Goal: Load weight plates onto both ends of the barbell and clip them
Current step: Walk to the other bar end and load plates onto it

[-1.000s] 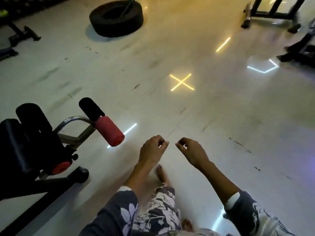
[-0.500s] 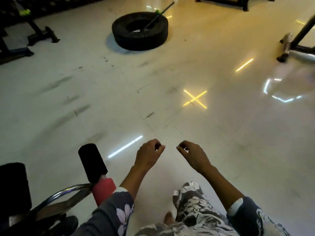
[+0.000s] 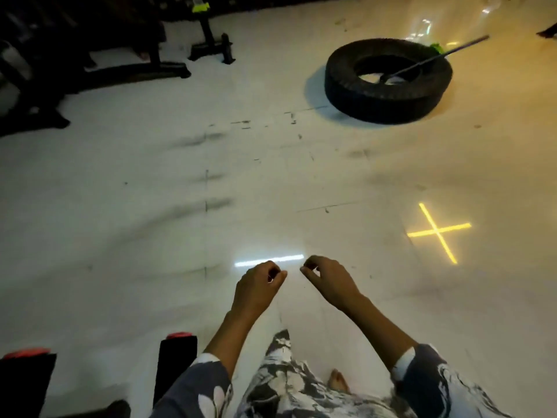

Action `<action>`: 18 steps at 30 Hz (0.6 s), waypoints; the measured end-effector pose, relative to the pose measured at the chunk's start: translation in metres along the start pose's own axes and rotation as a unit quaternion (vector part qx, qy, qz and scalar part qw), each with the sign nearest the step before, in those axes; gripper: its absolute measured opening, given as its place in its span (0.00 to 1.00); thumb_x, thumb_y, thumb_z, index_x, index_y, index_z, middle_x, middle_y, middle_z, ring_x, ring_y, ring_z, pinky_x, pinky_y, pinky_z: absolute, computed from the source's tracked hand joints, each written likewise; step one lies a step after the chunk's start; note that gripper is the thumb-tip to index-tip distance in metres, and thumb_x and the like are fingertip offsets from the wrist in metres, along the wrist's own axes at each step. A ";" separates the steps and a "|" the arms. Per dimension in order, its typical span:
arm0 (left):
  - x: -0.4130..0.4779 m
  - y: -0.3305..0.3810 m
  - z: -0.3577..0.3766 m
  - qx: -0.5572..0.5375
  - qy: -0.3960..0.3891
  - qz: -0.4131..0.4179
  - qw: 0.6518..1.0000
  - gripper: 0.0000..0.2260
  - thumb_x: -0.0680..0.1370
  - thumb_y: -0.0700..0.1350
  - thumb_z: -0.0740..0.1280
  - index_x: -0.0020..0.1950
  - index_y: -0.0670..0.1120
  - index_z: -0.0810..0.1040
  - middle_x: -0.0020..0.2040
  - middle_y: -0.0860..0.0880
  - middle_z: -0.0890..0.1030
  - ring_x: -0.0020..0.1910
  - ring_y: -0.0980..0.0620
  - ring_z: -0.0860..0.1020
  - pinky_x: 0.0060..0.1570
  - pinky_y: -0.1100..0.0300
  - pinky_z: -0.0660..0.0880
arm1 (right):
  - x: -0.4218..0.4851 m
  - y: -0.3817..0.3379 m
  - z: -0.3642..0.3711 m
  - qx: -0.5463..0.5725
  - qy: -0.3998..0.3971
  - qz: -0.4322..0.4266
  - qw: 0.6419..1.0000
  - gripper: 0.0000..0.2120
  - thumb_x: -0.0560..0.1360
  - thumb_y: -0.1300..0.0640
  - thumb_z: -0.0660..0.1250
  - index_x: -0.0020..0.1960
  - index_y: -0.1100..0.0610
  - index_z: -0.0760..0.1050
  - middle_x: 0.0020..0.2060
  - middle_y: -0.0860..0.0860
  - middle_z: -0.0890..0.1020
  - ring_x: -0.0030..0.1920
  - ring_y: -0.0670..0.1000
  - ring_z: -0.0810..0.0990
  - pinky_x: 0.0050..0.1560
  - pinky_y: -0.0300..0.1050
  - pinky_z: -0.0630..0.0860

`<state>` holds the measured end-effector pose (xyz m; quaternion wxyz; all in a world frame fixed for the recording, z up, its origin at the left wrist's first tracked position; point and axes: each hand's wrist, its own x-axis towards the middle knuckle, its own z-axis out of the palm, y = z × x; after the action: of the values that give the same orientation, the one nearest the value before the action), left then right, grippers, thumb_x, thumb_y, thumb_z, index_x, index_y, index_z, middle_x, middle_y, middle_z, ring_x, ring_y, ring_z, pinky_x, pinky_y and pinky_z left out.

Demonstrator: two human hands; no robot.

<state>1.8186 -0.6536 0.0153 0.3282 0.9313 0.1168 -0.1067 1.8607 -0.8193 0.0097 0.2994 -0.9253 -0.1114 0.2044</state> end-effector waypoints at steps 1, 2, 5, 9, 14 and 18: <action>0.023 -0.009 -0.009 0.001 0.017 -0.016 1.000 0.10 0.77 0.52 0.64 0.48 0.47 0.78 0.46 0.51 0.82 0.42 0.55 0.77 0.39 0.66 0.69 | 0.033 -0.010 -0.001 -0.027 -0.023 -0.025 0.999 0.15 0.78 0.47 0.59 0.55 0.56 0.75 0.53 0.52 0.81 0.52 0.53 0.78 0.51 0.47 0.74; 0.046 -0.019 -0.018 0.004 0.030 -0.031 0.999 0.10 0.78 0.52 0.63 0.49 0.47 0.78 0.47 0.50 0.82 0.43 0.55 0.77 0.40 0.65 0.70 | 0.065 -0.019 -0.002 -0.057 -0.044 -0.050 0.996 0.15 0.78 0.47 0.59 0.56 0.56 0.74 0.54 0.52 0.81 0.53 0.54 0.78 0.51 0.47 0.73; 0.112 -0.050 -0.048 0.038 0.048 -0.051 0.997 0.12 0.78 0.53 0.62 0.53 0.46 0.77 0.50 0.49 0.81 0.47 0.52 0.79 0.44 0.63 0.73 | 0.153 -0.055 -0.002 -0.135 -0.085 -0.113 0.981 0.15 0.79 0.48 0.58 0.59 0.57 0.73 0.56 0.54 0.79 0.55 0.55 0.77 0.52 0.47 0.72; 0.209 -0.097 -0.105 0.073 0.065 -0.076 0.992 0.13 0.79 0.54 0.61 0.54 0.46 0.76 0.53 0.48 0.81 0.49 0.49 0.78 0.47 0.59 0.73 | 0.274 -0.118 0.000 -0.194 -0.112 -0.161 0.961 0.16 0.79 0.49 0.57 0.60 0.57 0.72 0.58 0.54 0.78 0.58 0.56 0.76 0.52 0.47 0.71; 0.313 -0.139 -0.190 0.096 0.086 -0.095 0.987 0.15 0.79 0.54 0.59 0.57 0.45 0.75 0.55 0.47 0.80 0.52 0.47 0.78 0.50 0.56 0.73 | 0.408 -0.209 0.001 -0.242 -0.135 -0.226 0.934 0.16 0.79 0.50 0.57 0.60 0.58 0.71 0.57 0.55 0.78 0.57 0.57 0.76 0.52 0.48 0.72; 0.384 -0.176 -0.252 0.105 0.101 -0.126 0.981 0.15 0.79 0.53 0.59 0.57 0.44 0.75 0.56 0.46 0.80 0.52 0.46 0.78 0.51 0.56 0.72 | 0.504 -0.273 0.014 -0.260 -0.160 -0.270 0.913 0.16 0.79 0.49 0.57 0.61 0.58 0.72 0.58 0.55 0.79 0.57 0.57 0.76 0.53 0.48 0.73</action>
<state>2.1639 -0.3028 -0.0016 0.1992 0.9442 0.2543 -0.0639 2.2807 -0.4290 0.0063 0.0700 -0.8601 -0.4527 0.2247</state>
